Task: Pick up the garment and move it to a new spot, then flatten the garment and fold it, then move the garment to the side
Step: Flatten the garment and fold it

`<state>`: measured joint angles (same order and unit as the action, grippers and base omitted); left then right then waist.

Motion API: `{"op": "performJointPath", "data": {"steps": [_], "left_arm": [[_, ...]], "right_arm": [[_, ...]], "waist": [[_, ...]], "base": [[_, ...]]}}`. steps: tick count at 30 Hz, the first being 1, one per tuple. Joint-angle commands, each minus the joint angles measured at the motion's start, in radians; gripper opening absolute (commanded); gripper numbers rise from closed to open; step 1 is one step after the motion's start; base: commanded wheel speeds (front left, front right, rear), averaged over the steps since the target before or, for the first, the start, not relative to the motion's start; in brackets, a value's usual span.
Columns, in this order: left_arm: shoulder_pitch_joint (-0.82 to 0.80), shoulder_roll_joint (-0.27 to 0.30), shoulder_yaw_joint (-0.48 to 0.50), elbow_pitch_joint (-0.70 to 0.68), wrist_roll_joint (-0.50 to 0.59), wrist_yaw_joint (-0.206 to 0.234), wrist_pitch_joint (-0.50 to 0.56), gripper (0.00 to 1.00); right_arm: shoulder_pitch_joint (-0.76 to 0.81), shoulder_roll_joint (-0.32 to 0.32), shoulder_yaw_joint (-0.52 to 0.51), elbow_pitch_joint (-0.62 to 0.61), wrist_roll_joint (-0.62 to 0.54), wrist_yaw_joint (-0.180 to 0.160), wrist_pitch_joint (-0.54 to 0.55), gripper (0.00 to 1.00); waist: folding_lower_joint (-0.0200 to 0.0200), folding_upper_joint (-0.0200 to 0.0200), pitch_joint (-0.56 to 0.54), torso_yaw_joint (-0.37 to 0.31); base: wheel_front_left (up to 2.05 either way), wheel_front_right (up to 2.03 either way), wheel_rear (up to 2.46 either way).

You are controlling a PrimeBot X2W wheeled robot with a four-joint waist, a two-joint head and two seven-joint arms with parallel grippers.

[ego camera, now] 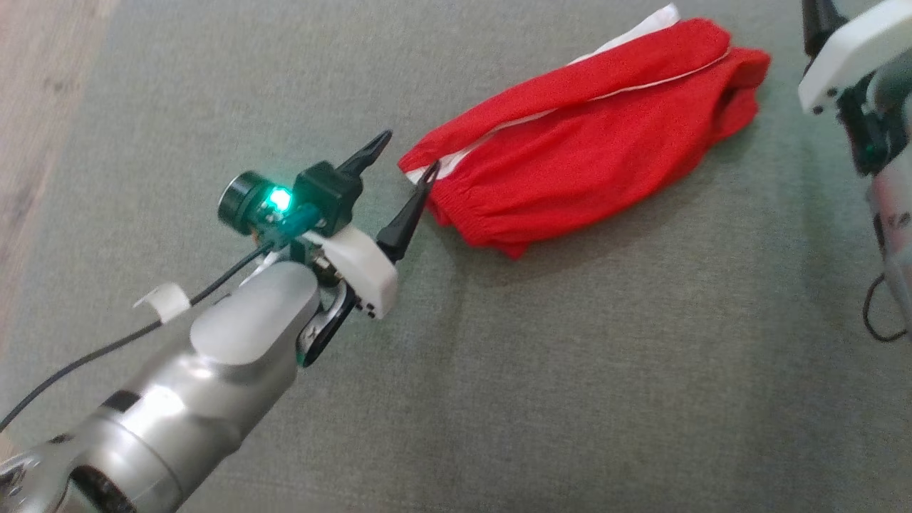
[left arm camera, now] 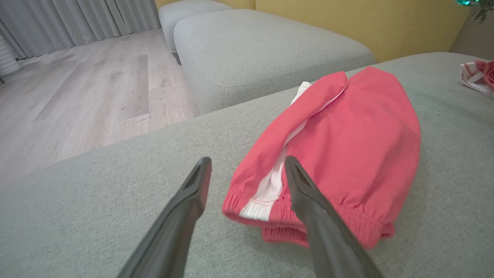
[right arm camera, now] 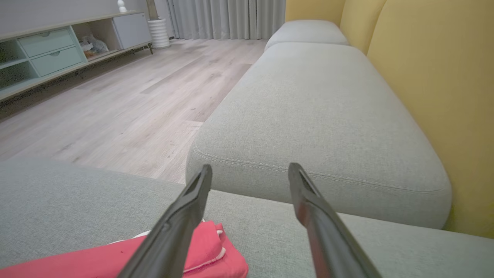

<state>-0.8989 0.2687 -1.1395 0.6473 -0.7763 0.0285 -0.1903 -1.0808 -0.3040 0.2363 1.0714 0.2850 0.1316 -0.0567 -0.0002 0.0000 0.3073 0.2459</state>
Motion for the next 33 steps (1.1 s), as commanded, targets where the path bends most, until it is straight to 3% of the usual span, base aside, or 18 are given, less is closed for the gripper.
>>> {"op": "performJointPath", "data": {"steps": [1,4,10,11,18,23,26,29,33], "left_arm": [[-0.021,0.04,0.042,-0.013,-0.007,0.01,-0.003,1.0],[0.003,0.056,0.051,-0.019,-0.018,0.03,-0.007,1.0],[0.082,0.099,0.18,-0.088,-0.059,0.133,-0.066,1.0],[0.082,0.099,0.18,-0.088,-0.059,0.133,-0.066,1.0],[0.297,0.116,0.457,-0.321,0.056,0.235,-0.071,1.0],[0.491,0.069,0.596,-0.417,0.15,0.235,-0.071,1.0],[0.589,0.035,0.648,-0.439,0.204,0.213,-0.071,1.0],[0.668,-0.003,0.693,-0.441,0.242,0.187,-0.071,1.0],[0.721,-0.045,0.742,-0.433,0.292,0.146,-0.071,1.0]], "right_arm": [[0.009,0.002,0.019,-0.041,0.014,-0.001,-0.018,1.0],[0.045,-0.006,0.032,-0.065,0.045,-0.001,-0.051,1.0],[0.179,0.006,0.029,-0.174,0.119,-0.001,-0.141,1.0],[0.179,0.006,0.029,-0.174,0.119,-0.001,-0.141,1.0],[0.413,0.07,-0.065,-0.361,0.146,-0.001,-0.187,1.0],[0.635,0.185,-0.184,-0.513,0.124,-0.001,-0.196,1.0],[0.768,0.235,-0.236,-0.606,0.091,-0.001,-0.199,1.0],[0.882,0.252,-0.243,-0.672,0.062,-0.001,-0.2,1.0],[0.962,0.253,-0.193,-0.708,0.112,-0.001,-0.201,1.0]], "waist": [[0.0002,0.0,-0.042,-0.026],[0.0002,0.0,-0.083,-0.041],[0.0002,0.0,-0.174,-0.085],[0.0002,0.0,-0.174,-0.085],[0.0002,0.0,-0.235,-0.138],[0.0002,0.0,-0.257,-0.16],[0.0002,0.0,-0.261,-0.169],[0.0002,0.0,-0.262,-0.177],[0.0002,0.0,-0.256,-0.181]], "base": [[0.0,0.0,0.0],[0.0,0.0,0.0],[0.0,0.0,0.0],[0.0,0.0,0.0],[0.0,0.0,0.0],[0.0,0.0,0.0],[0.0,0.0,0.0],[0.0,0.0,0.0],[0.0,0.0,0.0]]}}
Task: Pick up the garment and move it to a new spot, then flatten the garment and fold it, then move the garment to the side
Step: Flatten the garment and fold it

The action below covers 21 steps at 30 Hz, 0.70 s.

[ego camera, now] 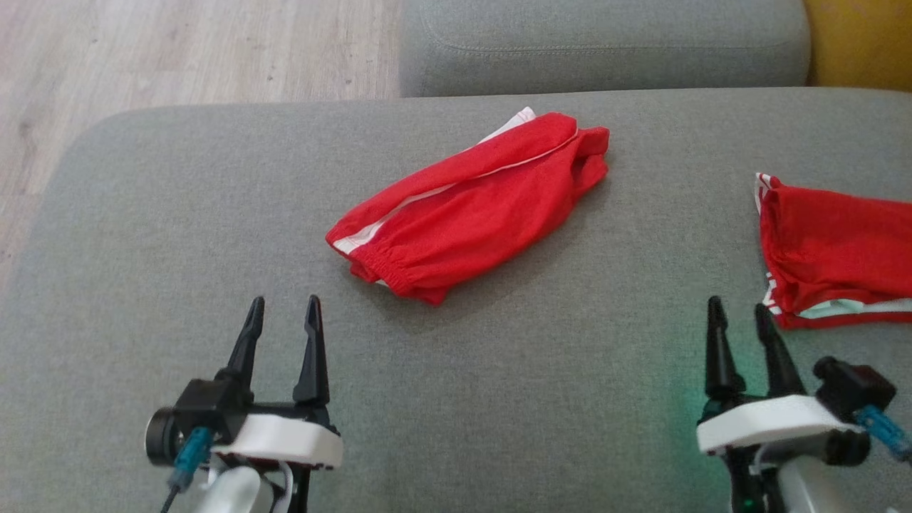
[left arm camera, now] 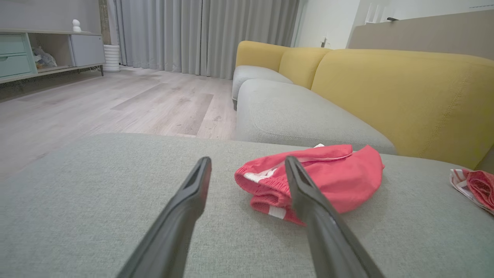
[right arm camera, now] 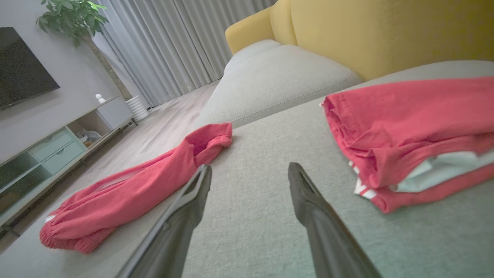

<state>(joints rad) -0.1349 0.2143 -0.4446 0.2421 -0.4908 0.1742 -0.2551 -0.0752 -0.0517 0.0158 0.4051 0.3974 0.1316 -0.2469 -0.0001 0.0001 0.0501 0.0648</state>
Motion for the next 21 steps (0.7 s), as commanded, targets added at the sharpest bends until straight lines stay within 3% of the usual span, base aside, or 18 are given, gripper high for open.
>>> {"op": "performJointPath", "data": {"steps": [1,11,21], "left_arm": [[-0.037,0.0,0.059,-0.025,0.018,-0.009,-0.007,1.0],[-0.068,-0.071,0.128,-0.004,0.114,-0.1,-0.007,1.0],[-0.156,-0.116,0.154,0.015,0.167,-0.168,-0.007,1.0]], "right_arm": [[-0.036,0.001,0.033,-0.048,0.002,-0.001,-0.011,1.0],[-0.086,0.001,0.0,-0.086,-0.046,-0.001,0.037,1.0],[-0.372,0.001,-0.107,-0.051,-0.11,-0.001,0.288,1.0]], "waist": [[0.0001,-0.0001,0.003,-0.001],[0.0001,-0.0001,0.059,0.03],[0.0001,-0.0001,0.218,0.126]], "base": [[0.0,0.0,0.0],[0.0,0.0,0.0],[0.0,0.0,0.0]]}}
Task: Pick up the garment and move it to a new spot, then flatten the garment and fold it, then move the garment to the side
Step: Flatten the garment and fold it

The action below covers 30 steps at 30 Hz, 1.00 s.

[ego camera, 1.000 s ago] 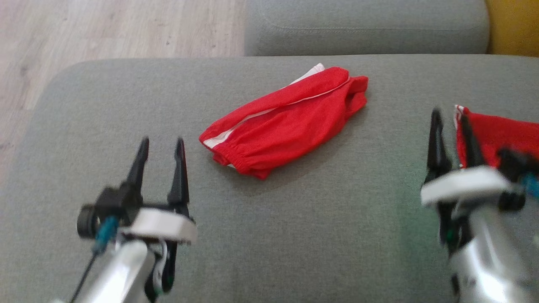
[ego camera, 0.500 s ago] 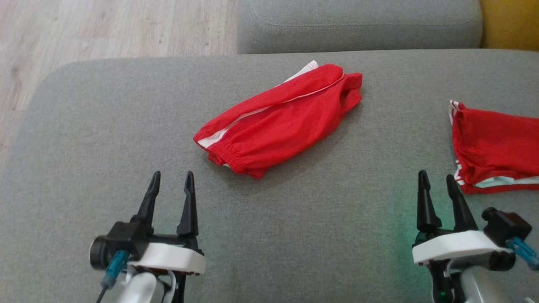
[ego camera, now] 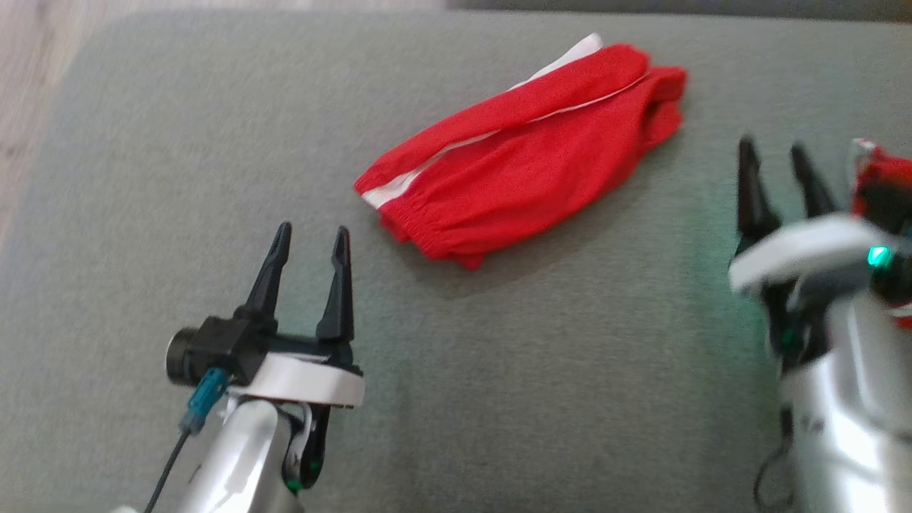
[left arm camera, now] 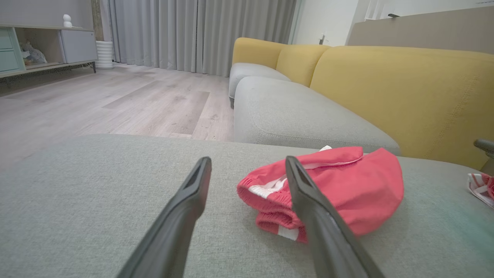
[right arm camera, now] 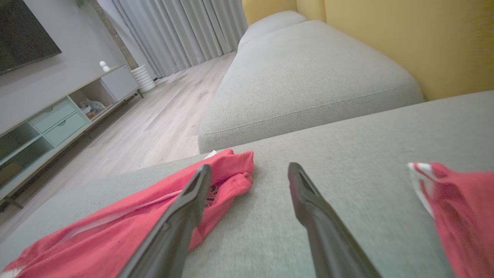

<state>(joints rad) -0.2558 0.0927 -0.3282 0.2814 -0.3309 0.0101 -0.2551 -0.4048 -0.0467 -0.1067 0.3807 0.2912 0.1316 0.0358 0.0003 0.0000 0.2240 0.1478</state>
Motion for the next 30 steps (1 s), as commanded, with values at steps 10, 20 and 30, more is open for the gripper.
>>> {"op": "performJointPath", "data": {"steps": [10,20,30], "left_arm": [[-0.092,-0.031,0.03,0.002,0.03,-0.052,-0.007,1.0],[-0.1,-0.042,0.02,0.004,0.028,-0.061,-0.007,1.0],[-0.094,-0.042,-0.005,-0.006,0.008,-0.044,-0.007,1.0]], "right_arm": [[-0.346,-0.004,-0.136,0.198,-0.1,-0.001,0.139,1.0],[-0.475,-0.007,-0.347,0.472,-0.388,-0.001,0.189,1.0],[-0.48,-0.004,-0.381,0.597,-0.532,-0.001,0.179,1.0]], "waist": [[-0.0003,0.0,0.118,0.154],[-0.0003,0.0,0.13,0.205],[-0.0003,0.0,0.114,0.193]], "base": [[0.0,0.0,0.0],[0.0,0.0,0.0],[0.0,0.0,0.0]]}}
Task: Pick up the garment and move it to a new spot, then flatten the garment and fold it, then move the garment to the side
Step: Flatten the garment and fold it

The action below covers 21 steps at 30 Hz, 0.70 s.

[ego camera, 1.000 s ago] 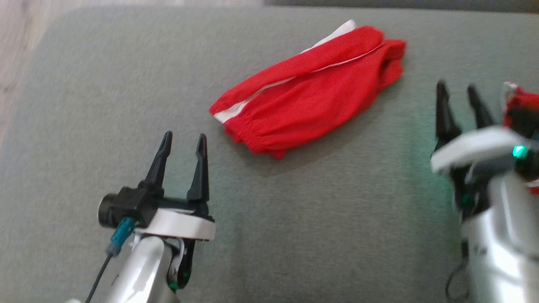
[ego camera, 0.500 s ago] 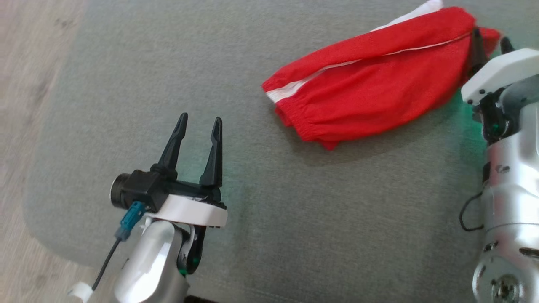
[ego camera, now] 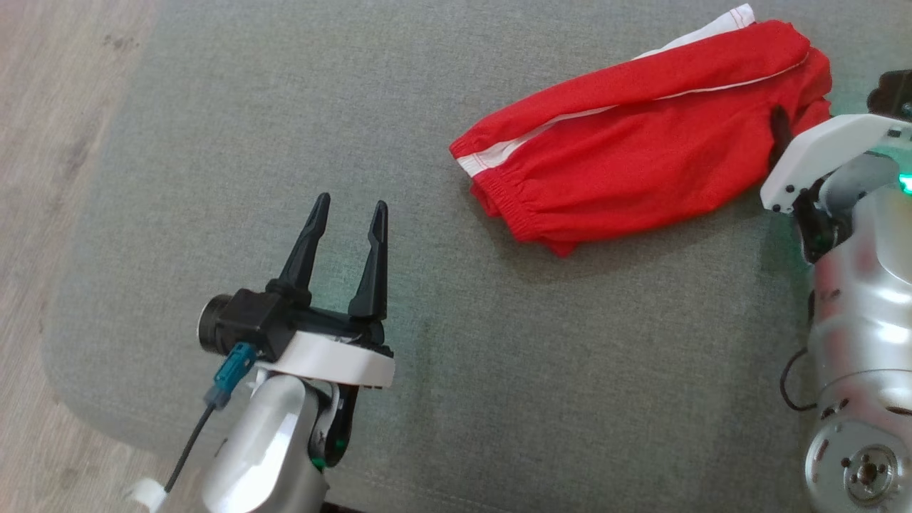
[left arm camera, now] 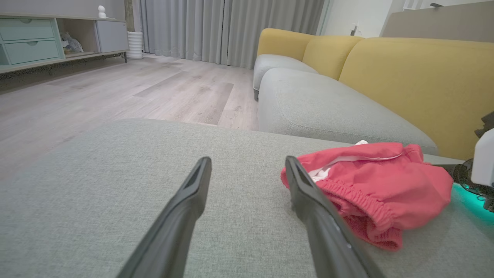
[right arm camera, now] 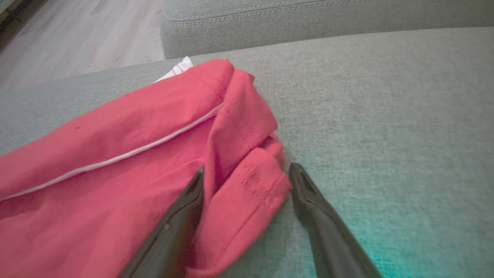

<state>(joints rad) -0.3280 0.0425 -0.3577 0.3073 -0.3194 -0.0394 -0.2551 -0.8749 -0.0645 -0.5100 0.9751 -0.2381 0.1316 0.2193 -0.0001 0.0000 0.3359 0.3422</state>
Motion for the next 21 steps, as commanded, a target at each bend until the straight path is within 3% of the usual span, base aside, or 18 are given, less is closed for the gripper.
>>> {"op": "performJointPath", "data": {"steps": [1,3,4,5,6,16,21], "left_arm": [[-0.023,0.008,0.023,-0.033,-0.005,0.005,-0.007,1.0],[-0.026,0.008,0.019,-0.033,-0.005,0.005,-0.007,1.0],[-0.027,0.008,0.017,-0.033,-0.005,0.005,-0.007,1.0],[-0.029,0.008,0.016,-0.033,-0.005,0.006,-0.007,1.0],[-0.029,0.008,0.015,-0.032,-0.005,0.006,-0.007,1.0],[-0.015,0.008,0.027,-0.014,0.0,0.009,-0.007,1.0],[0.012,0.008,0.044,-0.011,0.01,0.009,-0.007,1.0]], "right_arm": [[-0.017,0.014,0.027,0.013,0.003,-0.001,-0.017,1.0],[-0.03,0.014,0.046,0.032,0.004,-0.001,-0.042,1.0],[-0.037,0.014,0.057,0.042,0.008,-0.001,-0.057,0.75],[-0.044,0.014,0.067,0.053,0.014,-0.001,-0.07,0.29],[-0.05,0.014,0.08,0.062,0.02,-0.001,-0.086,0.0],[-0.021,-0.006,0.137,0.104,0.126,-0.001,-0.285,0.0],[0.066,0.001,0.158,0.087,0.228,-0.001,-0.361,0.0]], "waist": [[0.0001,0.0,0.004,-0.003],[0.0001,0.0,0.01,-0.006],[0.0001,0.0,0.013,-0.006],[0.0001,0.0,0.015,-0.007],[0.0001,0.0,0.017,-0.007],[0.0001,0.0,-0.036,-0.045],[0.0001,0.0,-0.102,-0.092]], "base": [[0.0,0.0,0.0],[0.0,0.0,0.0],[0.0,0.0,0.0],[0.0,0.0,0.0],[0.0,0.0,0.0],[0.0,0.0,0.0],[0.0,0.0,0.0]]}}
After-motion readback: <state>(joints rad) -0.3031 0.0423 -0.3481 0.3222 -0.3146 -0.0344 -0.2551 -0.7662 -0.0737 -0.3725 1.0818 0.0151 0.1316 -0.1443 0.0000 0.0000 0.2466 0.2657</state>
